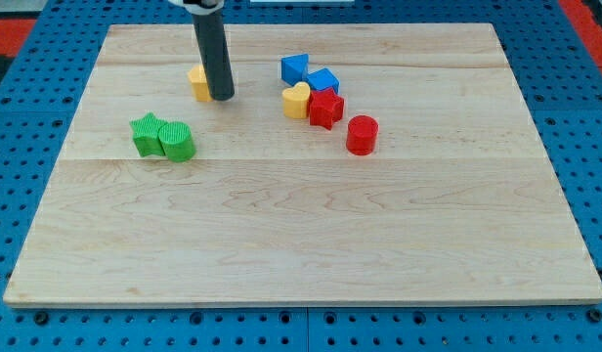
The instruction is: Move your arm closer to the yellow heart
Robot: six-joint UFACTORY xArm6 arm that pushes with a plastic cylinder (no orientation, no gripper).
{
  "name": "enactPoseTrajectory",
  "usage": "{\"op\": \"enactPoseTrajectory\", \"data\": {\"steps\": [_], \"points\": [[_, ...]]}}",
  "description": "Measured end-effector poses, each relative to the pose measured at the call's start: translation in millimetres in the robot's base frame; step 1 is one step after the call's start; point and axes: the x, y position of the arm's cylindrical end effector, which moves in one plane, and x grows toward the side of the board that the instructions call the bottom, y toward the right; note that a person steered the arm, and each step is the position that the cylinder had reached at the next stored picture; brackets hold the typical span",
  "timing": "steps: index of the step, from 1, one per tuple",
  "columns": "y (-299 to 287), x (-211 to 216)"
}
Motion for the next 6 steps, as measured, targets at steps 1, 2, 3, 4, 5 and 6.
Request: {"op": "enactPoseTrajectory", "data": {"steps": [1,2,3,4,5,6], "points": [[-14,-12],[-24,-15],[-26,-15],[-24,-12],[6,19],[39,44]]}}
